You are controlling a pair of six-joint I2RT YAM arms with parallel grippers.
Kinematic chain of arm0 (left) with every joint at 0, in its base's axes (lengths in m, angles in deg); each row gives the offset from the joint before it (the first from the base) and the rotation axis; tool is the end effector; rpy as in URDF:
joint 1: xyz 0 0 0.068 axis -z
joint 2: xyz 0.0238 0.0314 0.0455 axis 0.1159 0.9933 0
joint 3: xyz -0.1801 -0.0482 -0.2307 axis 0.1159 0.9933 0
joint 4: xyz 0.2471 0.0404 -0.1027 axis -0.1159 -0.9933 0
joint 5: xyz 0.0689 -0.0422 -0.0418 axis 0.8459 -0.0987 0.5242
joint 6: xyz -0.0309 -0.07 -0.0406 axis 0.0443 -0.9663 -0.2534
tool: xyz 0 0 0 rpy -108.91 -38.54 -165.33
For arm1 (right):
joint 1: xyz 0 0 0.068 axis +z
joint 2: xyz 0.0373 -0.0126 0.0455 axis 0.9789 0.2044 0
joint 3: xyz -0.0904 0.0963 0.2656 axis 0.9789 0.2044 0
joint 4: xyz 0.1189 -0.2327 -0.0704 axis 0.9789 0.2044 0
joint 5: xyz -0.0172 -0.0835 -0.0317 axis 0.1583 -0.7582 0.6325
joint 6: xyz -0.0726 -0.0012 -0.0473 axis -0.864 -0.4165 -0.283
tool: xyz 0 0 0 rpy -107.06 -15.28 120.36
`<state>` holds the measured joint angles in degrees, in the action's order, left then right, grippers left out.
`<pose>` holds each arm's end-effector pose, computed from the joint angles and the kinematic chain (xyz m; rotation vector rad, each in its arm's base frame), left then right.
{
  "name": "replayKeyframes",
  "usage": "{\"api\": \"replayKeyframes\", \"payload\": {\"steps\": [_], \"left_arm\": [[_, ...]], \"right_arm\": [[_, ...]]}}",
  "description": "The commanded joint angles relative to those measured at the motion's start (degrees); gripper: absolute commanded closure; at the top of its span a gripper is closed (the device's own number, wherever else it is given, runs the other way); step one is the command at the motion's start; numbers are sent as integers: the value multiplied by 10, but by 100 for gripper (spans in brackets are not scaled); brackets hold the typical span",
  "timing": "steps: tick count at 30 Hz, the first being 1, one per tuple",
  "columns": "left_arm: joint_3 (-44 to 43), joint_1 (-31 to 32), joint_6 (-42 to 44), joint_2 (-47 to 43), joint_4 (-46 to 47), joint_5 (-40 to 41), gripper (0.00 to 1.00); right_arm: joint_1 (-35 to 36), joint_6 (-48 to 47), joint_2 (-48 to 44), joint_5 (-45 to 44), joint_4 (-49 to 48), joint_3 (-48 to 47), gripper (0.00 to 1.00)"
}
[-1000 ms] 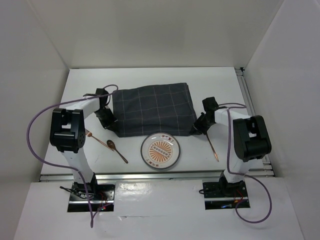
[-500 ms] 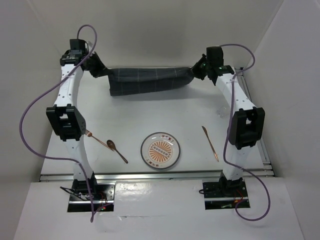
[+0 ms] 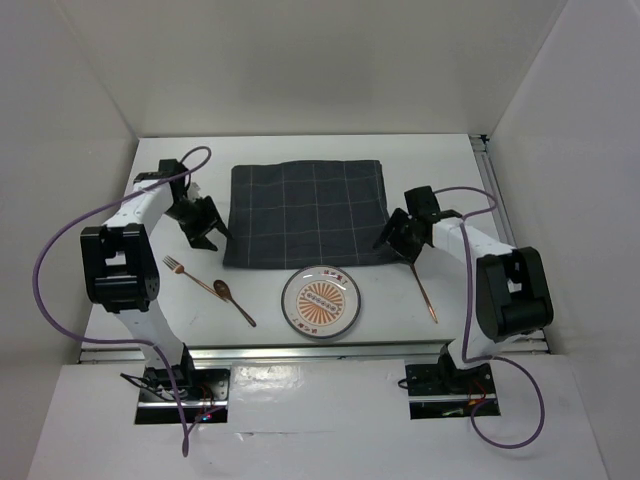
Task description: Set the dinner table for one person
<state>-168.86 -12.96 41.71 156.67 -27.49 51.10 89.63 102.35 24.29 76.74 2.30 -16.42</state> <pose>0.3864 0.0143 0.2051 -0.8516 2.7533 -0.6252 0.3305 0.0779 0.1667 0.7398 2.6147 0.5046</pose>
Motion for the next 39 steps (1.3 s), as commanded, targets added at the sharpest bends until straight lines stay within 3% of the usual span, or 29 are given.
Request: {"api": "replayKeyframes", "payload": {"steps": [1,2,4,6,7,8,9,11,12,13,17,28,39], "left_arm": [[-36,-6,11,2,-11,58,33],[-72,-6,11,11,-17,65,32],[-124,1,11,37,-22,77,32],[-180,21,5,74,-32,105,44],[-194,28,5,87,-32,111,54],[-204,36,5,100,-32,111,68],[-215,49,5,116,-32,111,100],[-234,54,0,163,-32,96,100],[-244,62,-6,177,-32,85,100],[-244,62,-6,186,-32,85,100],[-255,74,-18,219,-13,96,100],[-406,114,-7,379,-65,127,100],[-425,120,4,356,-76,147,100]], "right_arm": [[11,-37,-79,-32,0,-5,25],[11,-47,-79,-41,12,-32,16],[11,-72,-62,-67,43,-88,14],[11,-82,-27,-80,54,-140,16],[17,-89,-12,-80,60,-157,23],[17,-89,6,-80,65,-175,40],[17,-95,47,-80,73,-194,55],[17,-95,90,-80,80,-243,80],[17,-88,130,-80,87,-258,97],[17,-88,146,-85,87,-281,100],[17,-88,209,-80,80,-318,100],[-2,-48,313,-67,80,-334,100],[-12,-48,313,-68,116,-397,100]]}}
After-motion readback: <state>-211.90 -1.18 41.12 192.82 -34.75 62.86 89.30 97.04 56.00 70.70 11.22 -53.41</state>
